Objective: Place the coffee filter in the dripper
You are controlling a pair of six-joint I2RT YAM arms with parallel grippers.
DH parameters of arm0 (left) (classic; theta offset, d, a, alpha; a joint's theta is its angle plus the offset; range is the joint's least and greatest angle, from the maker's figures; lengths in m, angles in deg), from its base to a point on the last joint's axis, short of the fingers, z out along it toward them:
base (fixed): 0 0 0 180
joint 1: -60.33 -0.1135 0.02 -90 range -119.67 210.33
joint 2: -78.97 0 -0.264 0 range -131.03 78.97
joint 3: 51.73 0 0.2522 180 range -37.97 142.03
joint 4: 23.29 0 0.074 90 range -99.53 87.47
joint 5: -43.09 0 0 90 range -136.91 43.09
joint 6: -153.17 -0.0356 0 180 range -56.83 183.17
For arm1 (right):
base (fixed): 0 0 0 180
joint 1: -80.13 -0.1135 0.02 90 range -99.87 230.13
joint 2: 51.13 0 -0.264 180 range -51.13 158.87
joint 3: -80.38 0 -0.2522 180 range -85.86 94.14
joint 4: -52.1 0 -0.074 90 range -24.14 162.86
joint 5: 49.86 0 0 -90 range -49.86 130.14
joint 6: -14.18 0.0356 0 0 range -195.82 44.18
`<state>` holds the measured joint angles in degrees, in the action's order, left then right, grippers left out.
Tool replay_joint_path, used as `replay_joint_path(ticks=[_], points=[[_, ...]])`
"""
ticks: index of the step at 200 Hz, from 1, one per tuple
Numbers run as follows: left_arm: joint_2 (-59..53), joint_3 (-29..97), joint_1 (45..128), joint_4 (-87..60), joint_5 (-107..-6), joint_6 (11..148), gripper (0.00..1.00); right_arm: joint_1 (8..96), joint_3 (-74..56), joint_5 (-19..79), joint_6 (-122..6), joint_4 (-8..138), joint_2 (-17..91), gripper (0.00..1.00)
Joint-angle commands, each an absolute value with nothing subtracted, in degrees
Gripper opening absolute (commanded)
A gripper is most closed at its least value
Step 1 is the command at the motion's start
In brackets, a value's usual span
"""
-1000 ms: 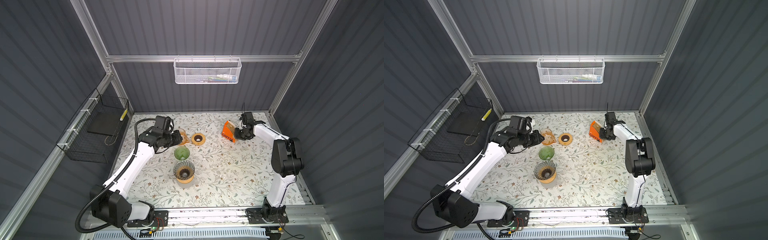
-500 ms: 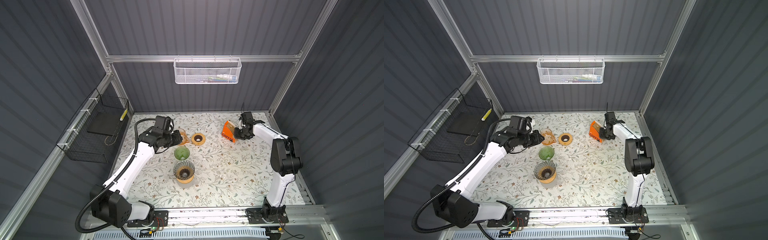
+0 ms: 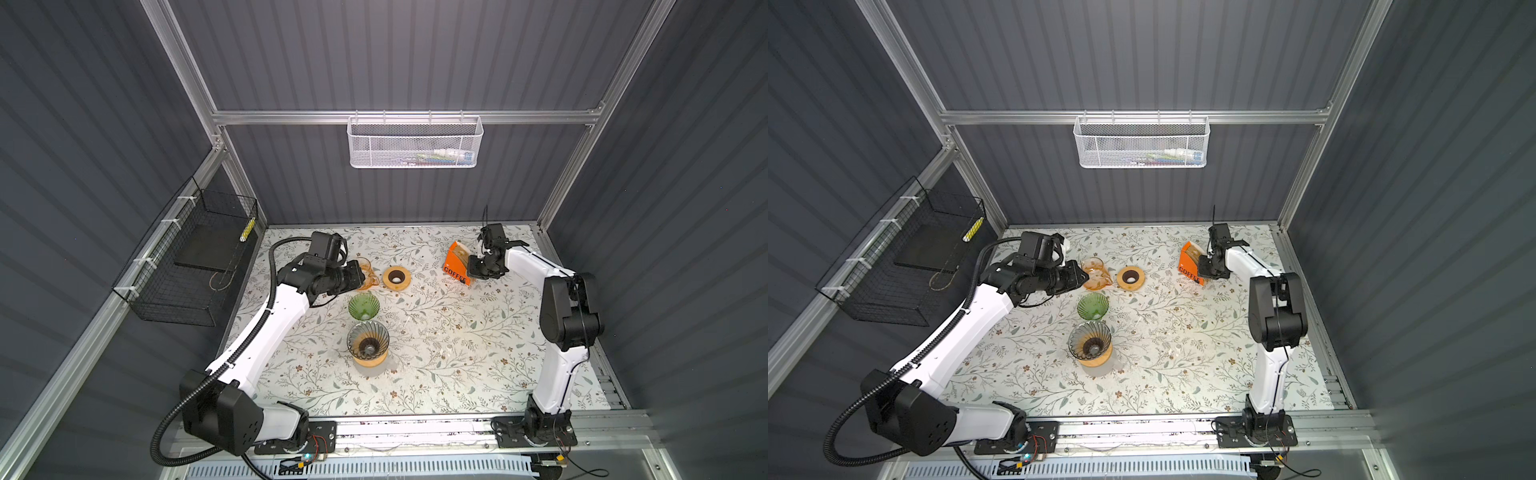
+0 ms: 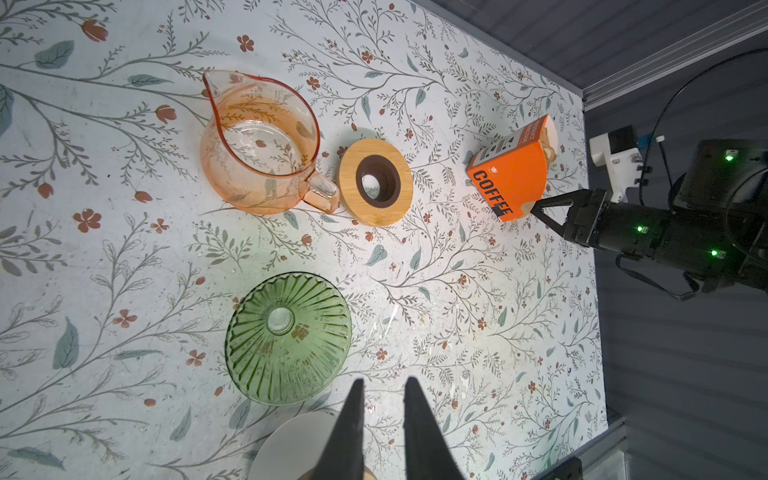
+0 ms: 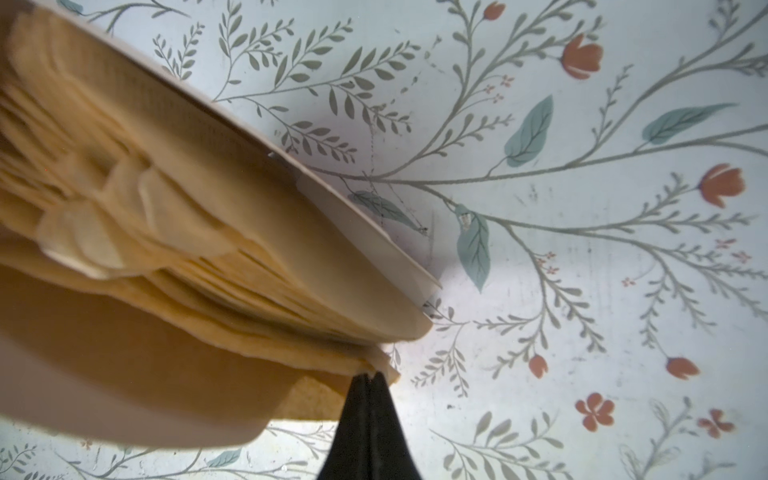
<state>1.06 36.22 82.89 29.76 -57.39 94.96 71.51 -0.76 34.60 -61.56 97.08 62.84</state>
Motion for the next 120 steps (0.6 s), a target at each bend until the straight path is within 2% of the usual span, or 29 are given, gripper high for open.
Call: replay_joint_path(ticks=[1, 120], points=[[1.45, 36.12, 83.00, 29.58, -57.51, 95.32, 0.19, 71.10, -1.23, 35.68, -61.84, 97.94, 61.90, 0.00], [2.59, 35.47, 83.00, 29.23, -58.20, 95.77, 0.19, 71.08, -9.58, 36.27, -61.67, 97.27, 53.93, 0.00]])
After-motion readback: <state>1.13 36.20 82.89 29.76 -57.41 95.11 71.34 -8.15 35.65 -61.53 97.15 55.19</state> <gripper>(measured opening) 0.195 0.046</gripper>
